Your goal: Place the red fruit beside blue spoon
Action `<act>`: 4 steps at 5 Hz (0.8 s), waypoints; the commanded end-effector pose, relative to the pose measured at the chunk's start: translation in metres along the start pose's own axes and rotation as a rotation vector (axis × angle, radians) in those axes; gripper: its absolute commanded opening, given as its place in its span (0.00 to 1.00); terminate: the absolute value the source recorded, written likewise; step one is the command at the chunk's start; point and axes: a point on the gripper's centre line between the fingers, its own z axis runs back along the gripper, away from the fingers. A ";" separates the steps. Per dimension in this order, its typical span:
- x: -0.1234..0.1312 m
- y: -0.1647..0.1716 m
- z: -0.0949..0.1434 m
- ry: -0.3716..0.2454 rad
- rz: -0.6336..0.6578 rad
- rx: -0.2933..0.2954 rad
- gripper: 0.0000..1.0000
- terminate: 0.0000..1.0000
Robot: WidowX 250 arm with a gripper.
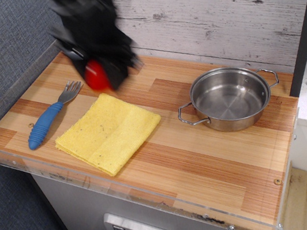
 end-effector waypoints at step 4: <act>0.047 0.084 -0.102 0.105 0.059 -0.018 0.00 0.00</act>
